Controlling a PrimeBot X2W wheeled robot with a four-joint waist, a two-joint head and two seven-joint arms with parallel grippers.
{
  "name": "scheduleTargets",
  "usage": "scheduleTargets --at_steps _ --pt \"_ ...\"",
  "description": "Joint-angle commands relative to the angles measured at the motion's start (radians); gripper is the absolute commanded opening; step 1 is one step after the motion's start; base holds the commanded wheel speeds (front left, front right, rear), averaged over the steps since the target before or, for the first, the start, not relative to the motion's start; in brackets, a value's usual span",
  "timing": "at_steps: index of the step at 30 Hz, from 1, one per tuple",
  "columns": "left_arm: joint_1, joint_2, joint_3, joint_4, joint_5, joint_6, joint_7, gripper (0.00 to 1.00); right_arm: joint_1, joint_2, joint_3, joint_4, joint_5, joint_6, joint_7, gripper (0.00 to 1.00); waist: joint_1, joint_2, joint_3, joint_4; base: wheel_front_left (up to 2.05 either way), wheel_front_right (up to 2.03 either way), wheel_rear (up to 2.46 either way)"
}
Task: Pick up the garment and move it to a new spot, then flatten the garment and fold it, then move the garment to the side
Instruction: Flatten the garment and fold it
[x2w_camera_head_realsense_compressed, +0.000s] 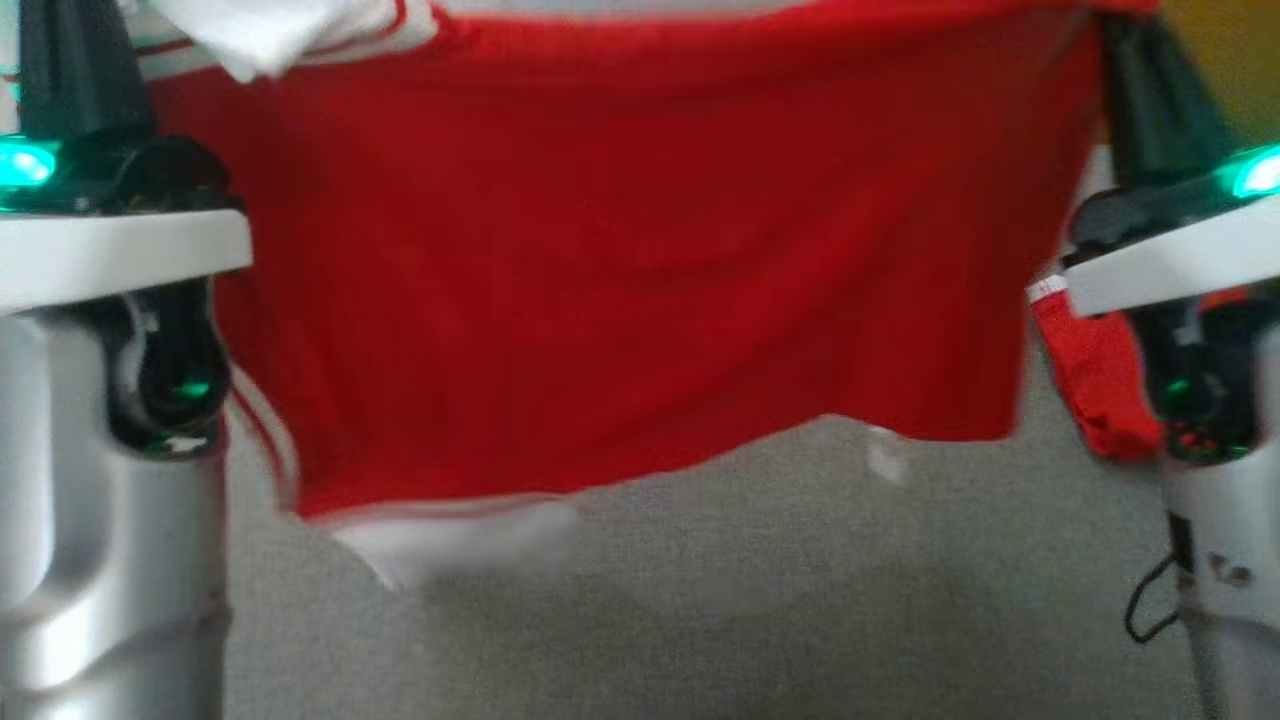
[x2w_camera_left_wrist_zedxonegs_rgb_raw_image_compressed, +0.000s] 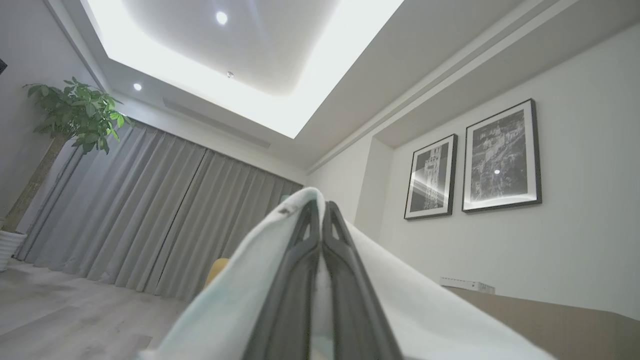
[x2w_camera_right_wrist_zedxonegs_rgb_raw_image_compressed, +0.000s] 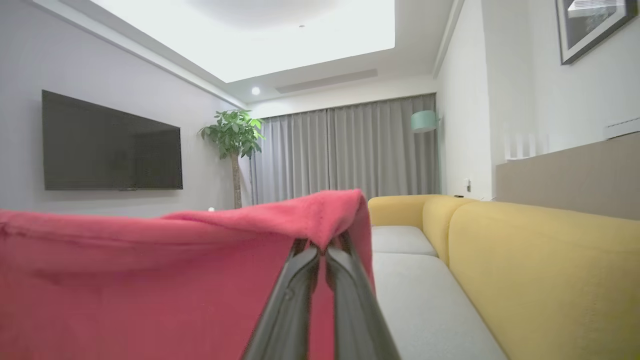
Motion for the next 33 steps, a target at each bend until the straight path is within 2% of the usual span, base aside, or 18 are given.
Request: scheduleTargets --at_steps 1,2,3,6,9,14,18,23,26,28,33 --pt "-0.017 0.056 0.051 -0.072 -0.007 0.033 0.064 0.0 -0.025 -0.001 -0.016 -0.093 0.003 -0.001 0.035 0.0 0.0001 0.0 0.002 -0.012 0.0 0.0 0.0" --pt "-0.003 0.06 0.063 -0.101 -0.021 0.052 0.096 0.0 -0.016 0.001 -0.026 -0.125 0.006 -0.001 0.054 0.0 0.0001 0.0 0.005 -0.017 0.0 0.0 0.0" --pt "0.034 0.063 0.09 -0.167 -0.062 0.092 0.162 0.0 0.008 0.01 -0.049 -0.184 0.006 -0.001 0.091 0.0 0.0001 0.0 0.015 -0.027 0.0 0.0 0.0" --pt "0.083 0.078 0.116 -0.259 -0.108 0.132 0.255 0.0 0.045 0.021 -0.078 -0.259 -0.009 -0.001 0.146 0.0 0.0001 0.0 0.044 -0.033 0.0 0.0 0.0" --pt "0.09 0.113 0.119 -0.291 -0.113 0.14 0.313 0.0 0.052 0.022 -0.09 -0.299 -0.027 -0.001 0.186 0.0 0.0001 0.0 0.097 -0.036 0.0 0.0 0.0" --pt "0.003 0.139 0.095 -0.236 -0.114 0.13 0.351 0.0 -0.026 0.011 -0.087 -0.261 -0.035 -0.001 0.209 0.0 0.0001 0.0 0.203 -0.036 0.0 0.0 0.0" --pt "-0.189 0.16 0.067 -0.087 -0.103 0.107 0.356 0.0 -0.224 -0.035 -0.048 -0.115 -0.056 -0.001 0.202 0.0 0.0001 0.0 0.338 -0.031 0.0 0.0 0.0" --pt "-0.533 0.2 0.048 0.2 -0.039 0.07 0.269 0.0 -0.578 -0.068 0.025 0.184 -0.102 -0.001 0.132 0.0 0.0001 0.0 0.475 -0.022 0.0 0.0 0.0" --pt "-0.729 0.215 0.043 0.362 0.007 0.064 0.183 0.0 -0.778 -0.081 0.081 0.357 -0.188 -0.001 0.042 0.0 0.0001 0.0 0.517 -0.016 0.0 0.0 0.0" --pt "-0.84 0.222 0.025 0.445 0.036 0.047 0.125 0.0 -0.881 -0.066 0.091 0.457 -0.215 -0.001 -0.022 0.0 0.0001 0.0 0.531 -0.012 0.0 0.0 0.0" --pt "-0.961 0.202 -0.018 0.6 0.046 0.009 0.001 0.0 -0.99 -0.04 0.082 0.664 -0.279 -0.001 -0.184 0.0 0.0001 0.0 0.525 0.01 0.0 0.0 0.0"
